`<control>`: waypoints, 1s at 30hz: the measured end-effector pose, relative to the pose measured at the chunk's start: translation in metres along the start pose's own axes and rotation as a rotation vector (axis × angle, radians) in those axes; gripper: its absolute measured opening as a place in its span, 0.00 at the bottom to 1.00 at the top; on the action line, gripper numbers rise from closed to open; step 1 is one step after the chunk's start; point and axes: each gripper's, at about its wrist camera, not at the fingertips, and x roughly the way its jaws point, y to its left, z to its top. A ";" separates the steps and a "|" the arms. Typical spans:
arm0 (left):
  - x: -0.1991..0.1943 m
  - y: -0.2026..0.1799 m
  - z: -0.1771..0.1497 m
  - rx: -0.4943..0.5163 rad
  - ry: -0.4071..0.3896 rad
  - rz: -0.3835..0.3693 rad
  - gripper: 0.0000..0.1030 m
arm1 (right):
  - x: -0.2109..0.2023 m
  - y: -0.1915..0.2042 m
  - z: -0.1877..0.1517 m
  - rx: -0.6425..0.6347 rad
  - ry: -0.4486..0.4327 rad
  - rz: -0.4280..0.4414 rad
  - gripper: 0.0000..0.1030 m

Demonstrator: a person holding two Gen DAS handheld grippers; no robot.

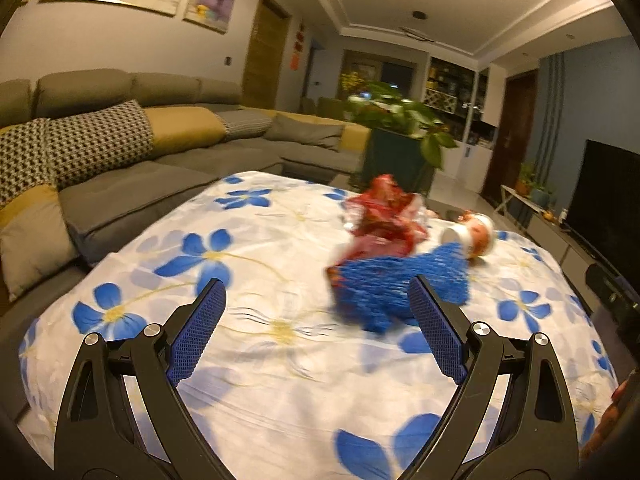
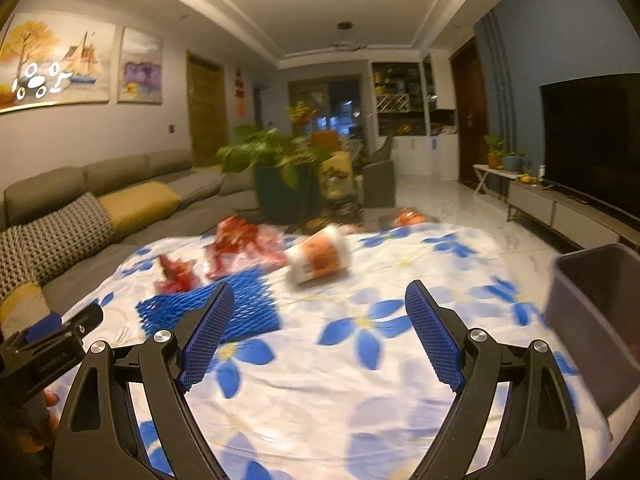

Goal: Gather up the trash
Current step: 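Move both tools back toward the blue foam net and red bag, then grasp the blue foam net with the right tool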

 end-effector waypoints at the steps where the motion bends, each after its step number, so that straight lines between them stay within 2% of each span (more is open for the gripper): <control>1: 0.001 0.005 0.001 -0.005 0.001 0.010 0.88 | 0.008 0.008 -0.002 -0.004 0.011 0.018 0.82; 7: 0.008 0.028 0.004 -0.021 -0.005 0.070 0.88 | 0.044 0.051 -0.003 -0.048 0.053 0.090 0.82; 12: 0.013 0.044 0.011 -0.052 -0.020 0.083 0.88 | 0.069 0.082 -0.002 -0.099 0.088 0.149 0.82; 18: 0.020 0.058 0.016 -0.066 -0.025 0.087 0.88 | 0.095 0.100 -0.005 -0.132 0.155 0.186 0.82; 19: 0.020 0.059 0.016 -0.066 -0.027 0.088 0.88 | 0.099 0.102 -0.006 -0.142 0.170 0.195 0.80; 22: 0.022 0.063 0.017 -0.074 -0.026 0.087 0.88 | 0.109 0.110 -0.013 -0.180 0.226 0.201 0.67; 24: 0.023 0.065 0.017 -0.079 -0.025 0.086 0.88 | 0.114 0.113 -0.017 -0.195 0.260 0.206 0.53; 26: 0.023 0.065 0.017 -0.080 -0.026 0.085 0.88 | 0.116 0.115 -0.019 -0.204 0.284 0.221 0.31; 27: 0.023 0.065 0.017 -0.079 -0.025 0.084 0.88 | 0.116 0.116 -0.019 -0.208 0.287 0.224 0.25; 28: 0.024 0.066 0.017 -0.077 -0.025 0.083 0.88 | 0.114 0.118 -0.020 -0.215 0.288 0.231 0.15; 30: 0.024 0.064 0.017 -0.072 -0.026 0.078 0.88 | 0.111 0.119 -0.020 -0.225 0.283 0.242 0.09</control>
